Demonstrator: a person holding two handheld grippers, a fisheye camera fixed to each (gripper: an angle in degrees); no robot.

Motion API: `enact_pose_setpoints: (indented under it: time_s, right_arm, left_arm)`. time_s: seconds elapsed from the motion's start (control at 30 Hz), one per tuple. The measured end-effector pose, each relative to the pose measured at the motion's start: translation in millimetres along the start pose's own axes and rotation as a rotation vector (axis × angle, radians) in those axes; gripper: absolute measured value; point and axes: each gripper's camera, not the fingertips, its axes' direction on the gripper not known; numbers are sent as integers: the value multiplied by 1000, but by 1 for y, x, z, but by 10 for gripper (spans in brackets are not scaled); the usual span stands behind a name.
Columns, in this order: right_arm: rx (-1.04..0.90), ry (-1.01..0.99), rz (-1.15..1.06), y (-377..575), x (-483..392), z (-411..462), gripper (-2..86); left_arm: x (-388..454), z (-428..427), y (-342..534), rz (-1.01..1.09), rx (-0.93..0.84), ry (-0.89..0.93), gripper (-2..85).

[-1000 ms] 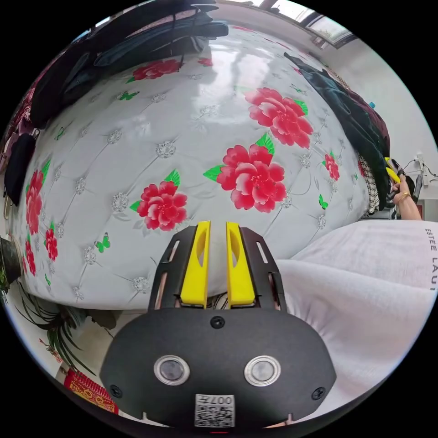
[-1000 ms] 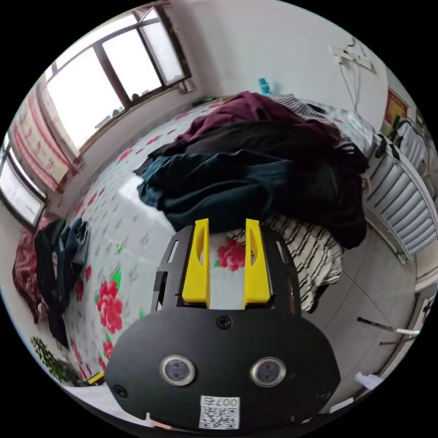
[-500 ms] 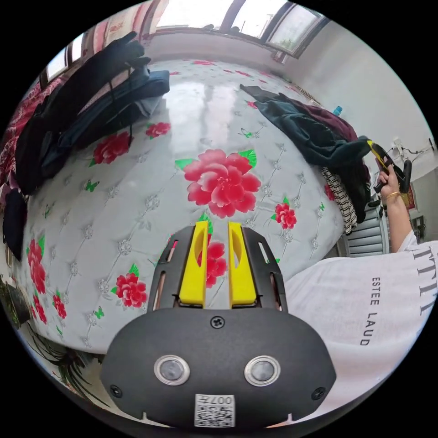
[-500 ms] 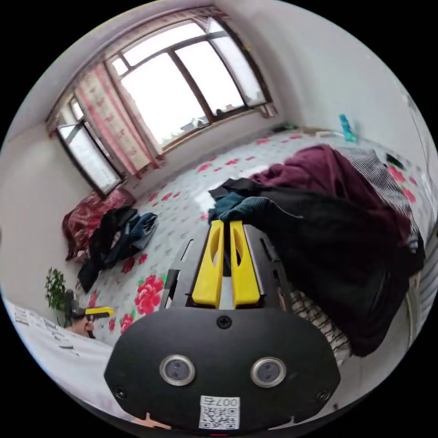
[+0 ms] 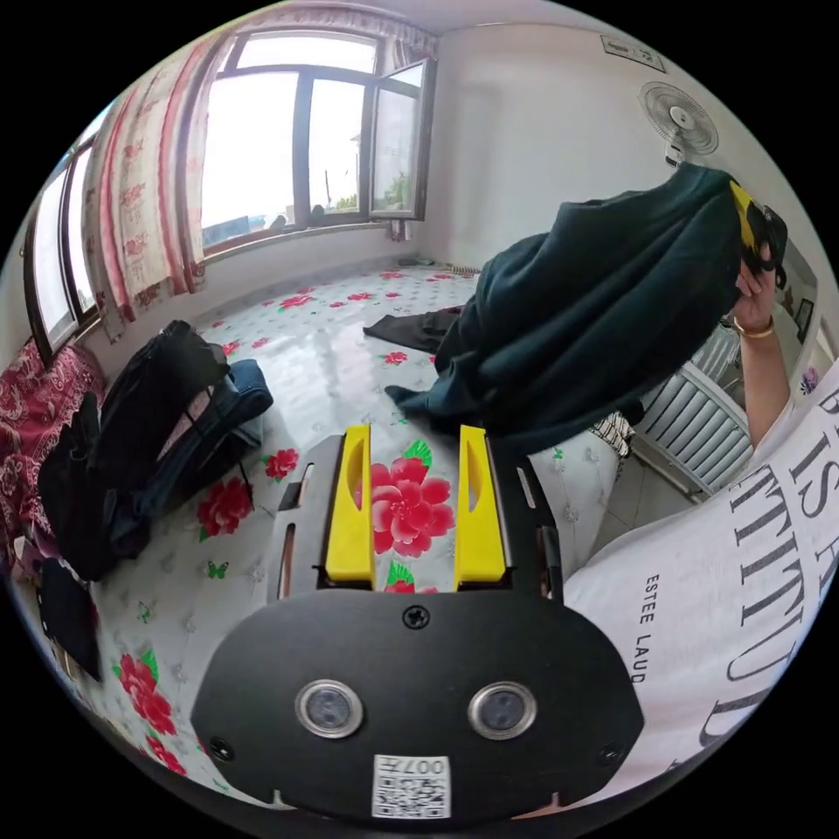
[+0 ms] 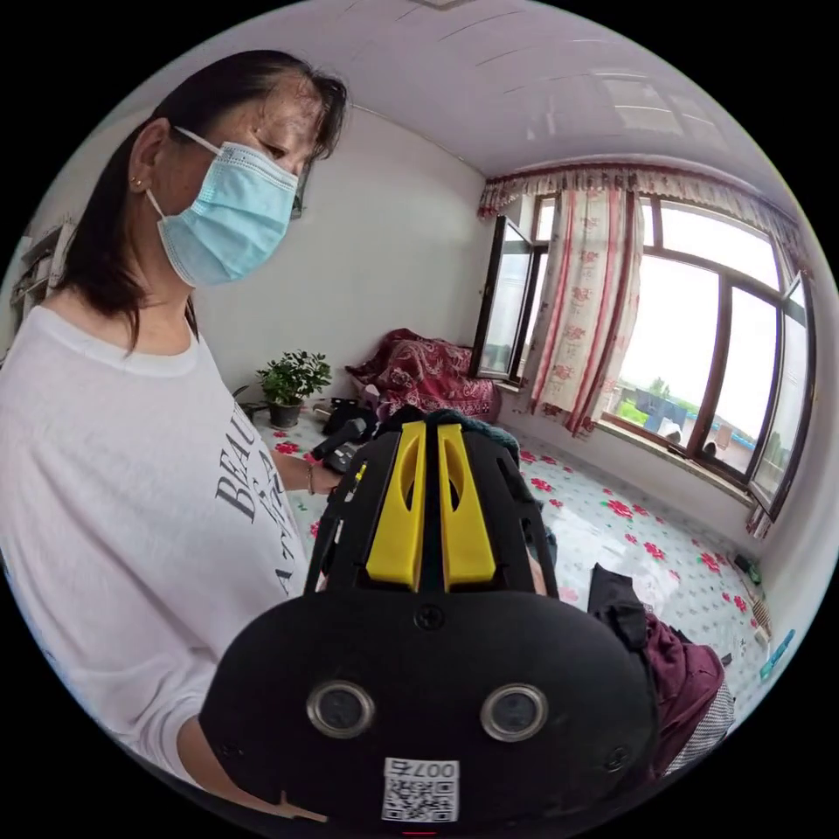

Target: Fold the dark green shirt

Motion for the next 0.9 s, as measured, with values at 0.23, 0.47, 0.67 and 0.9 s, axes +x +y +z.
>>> enact_pose_setpoints:
  time_s: [0.23,0.47,0.67,0.9]
  right_arm:
    - [-212,-147,45,8,-59,35,-1]
    - [-201,-96,40,-11,-99,7,-1]
    - [-205,-60,76,-11,-108,-7,-1]
    - [-241,163,148,-11,-98,-55,0]
  left_arm:
    - [12,70,43,139,-188,290,185]
    - [35,115,82,266,-288,600,180]
    - [37,140,92,116,-306,702,16]
    - [-58,23,103,-177,59,504,-5]
